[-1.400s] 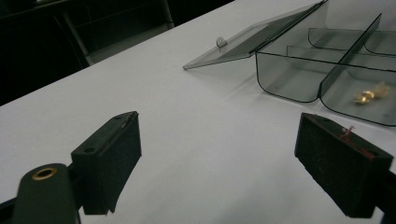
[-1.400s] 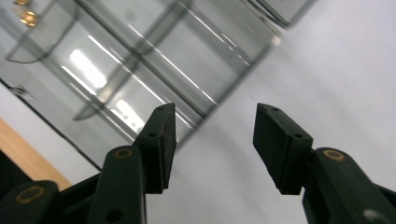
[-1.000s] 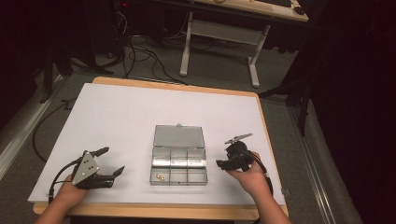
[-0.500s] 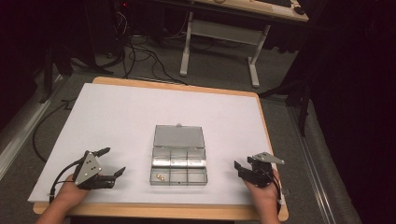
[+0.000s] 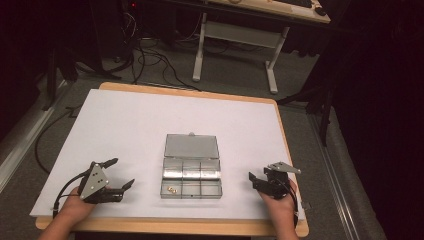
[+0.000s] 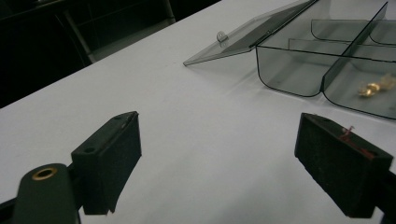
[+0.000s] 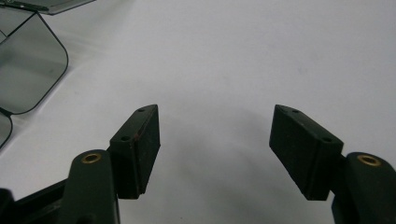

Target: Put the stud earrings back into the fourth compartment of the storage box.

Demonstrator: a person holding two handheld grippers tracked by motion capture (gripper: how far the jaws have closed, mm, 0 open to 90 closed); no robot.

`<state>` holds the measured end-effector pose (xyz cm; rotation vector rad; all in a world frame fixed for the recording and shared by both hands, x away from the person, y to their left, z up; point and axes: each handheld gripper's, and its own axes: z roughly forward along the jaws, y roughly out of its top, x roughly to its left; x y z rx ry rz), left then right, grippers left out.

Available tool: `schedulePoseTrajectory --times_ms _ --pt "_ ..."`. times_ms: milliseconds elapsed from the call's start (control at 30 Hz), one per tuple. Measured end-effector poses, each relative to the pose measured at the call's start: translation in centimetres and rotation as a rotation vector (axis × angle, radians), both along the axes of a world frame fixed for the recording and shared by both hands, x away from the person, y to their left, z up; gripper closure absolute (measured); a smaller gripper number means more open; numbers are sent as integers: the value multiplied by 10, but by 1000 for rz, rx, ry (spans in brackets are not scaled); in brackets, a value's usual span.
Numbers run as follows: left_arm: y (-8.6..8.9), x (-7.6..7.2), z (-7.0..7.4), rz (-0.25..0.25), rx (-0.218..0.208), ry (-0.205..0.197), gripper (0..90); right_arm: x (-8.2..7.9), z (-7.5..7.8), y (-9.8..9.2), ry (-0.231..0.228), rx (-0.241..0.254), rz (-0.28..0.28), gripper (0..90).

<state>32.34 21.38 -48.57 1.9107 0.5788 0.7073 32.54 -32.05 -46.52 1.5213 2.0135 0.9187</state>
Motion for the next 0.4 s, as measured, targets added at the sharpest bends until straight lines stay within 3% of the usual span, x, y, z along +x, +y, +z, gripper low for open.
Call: schedulePoseTrajectory --times_ms 400 --pt "0 0 0 1 0 1 150 0 0 0 3 -8 -5 345"
